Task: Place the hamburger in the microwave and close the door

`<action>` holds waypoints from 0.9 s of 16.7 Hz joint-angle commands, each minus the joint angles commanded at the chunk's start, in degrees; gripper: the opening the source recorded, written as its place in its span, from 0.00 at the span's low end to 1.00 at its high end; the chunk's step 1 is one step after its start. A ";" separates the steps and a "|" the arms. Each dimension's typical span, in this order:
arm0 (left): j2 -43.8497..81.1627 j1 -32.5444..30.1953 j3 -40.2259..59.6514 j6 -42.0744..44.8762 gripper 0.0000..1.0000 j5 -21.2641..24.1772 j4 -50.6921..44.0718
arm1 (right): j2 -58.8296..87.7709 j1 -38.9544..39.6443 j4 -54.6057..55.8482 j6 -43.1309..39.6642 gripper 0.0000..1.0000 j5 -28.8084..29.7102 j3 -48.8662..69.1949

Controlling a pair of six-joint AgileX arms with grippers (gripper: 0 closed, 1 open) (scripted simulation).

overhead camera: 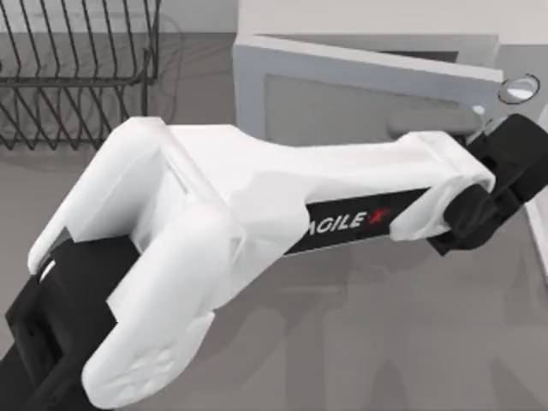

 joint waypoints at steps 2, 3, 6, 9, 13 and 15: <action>0.00 0.00 0.00 0.00 0.00 0.00 0.00 | 0.00 0.00 0.00 0.00 1.00 0.00 0.00; -0.28 -0.21 -0.22 -0.06 0.00 -0.15 -0.09 | 0.00 0.00 0.00 0.00 1.00 0.00 0.00; 1.54 0.60 2.03 0.49 0.00 0.12 -0.82 | 0.00 0.00 0.00 0.00 1.00 0.00 0.00; 6.27 2.56 9.74 2.54 0.00 1.19 -2.80 | 0.00 0.00 0.00 0.00 1.00 0.00 0.00; 13.61 5.91 23.98 6.22 0.00 3.24 -5.99 | 0.00 0.00 0.00 0.00 1.00 0.00 0.00; 16.49 7.41 28.67 7.81 0.00 4.12 -7.27 | 0.00 0.00 0.00 0.00 1.00 0.00 0.00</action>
